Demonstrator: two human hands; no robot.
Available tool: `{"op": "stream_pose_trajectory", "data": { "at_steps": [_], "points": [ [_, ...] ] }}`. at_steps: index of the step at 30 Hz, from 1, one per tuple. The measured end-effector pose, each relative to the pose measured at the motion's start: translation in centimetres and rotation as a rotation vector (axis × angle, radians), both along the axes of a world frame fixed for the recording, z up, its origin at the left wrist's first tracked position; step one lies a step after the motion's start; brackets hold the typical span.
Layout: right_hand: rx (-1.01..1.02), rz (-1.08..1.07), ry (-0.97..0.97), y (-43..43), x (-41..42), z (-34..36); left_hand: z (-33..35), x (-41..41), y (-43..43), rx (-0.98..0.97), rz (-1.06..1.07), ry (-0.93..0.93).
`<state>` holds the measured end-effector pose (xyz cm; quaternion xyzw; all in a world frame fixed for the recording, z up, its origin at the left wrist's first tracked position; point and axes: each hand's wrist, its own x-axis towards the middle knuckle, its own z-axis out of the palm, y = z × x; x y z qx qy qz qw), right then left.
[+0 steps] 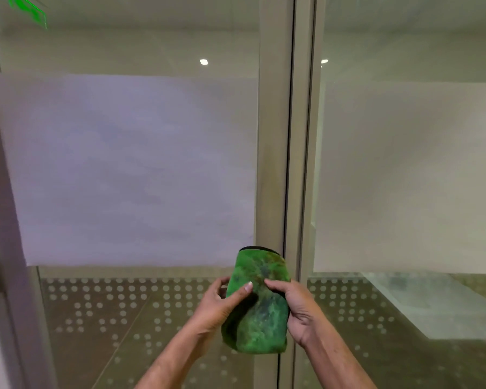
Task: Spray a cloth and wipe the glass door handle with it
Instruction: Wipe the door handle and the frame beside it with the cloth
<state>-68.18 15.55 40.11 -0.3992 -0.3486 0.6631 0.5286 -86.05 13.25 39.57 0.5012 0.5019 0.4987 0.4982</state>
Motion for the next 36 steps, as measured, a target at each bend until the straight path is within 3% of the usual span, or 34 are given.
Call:
{"op": "stream_pose_trajectory", "data": {
  "at_steps": [4, 13, 20, 31, 36],
  "points": [
    [-0.002, 0.000, 0.030, -0.5, 0.0, -0.6, -0.9, -0.7, -1.2, -0.163, -0.096, -0.003],
    [0.117, 0.070, -0.017, -2.0, 0.8, -1.1, -1.6, -0.8, -2.0, -0.171, -0.211, -0.041],
    [0.158, 0.090, -0.039, -3.2, 1.6, -0.6, -1.4, -1.3, -2.8, -0.082, -0.119, -0.164],
    [0.175, -0.021, 0.056, -4.8, 2.0, -0.9, -0.7, -0.4, -4.6, -0.093, -0.346, -0.014],
    [0.172, -0.122, 0.046, -6.4, 1.6, -1.2, -2.1, -0.4, -4.6, -0.110, -0.283, -0.091]
  ]
}}
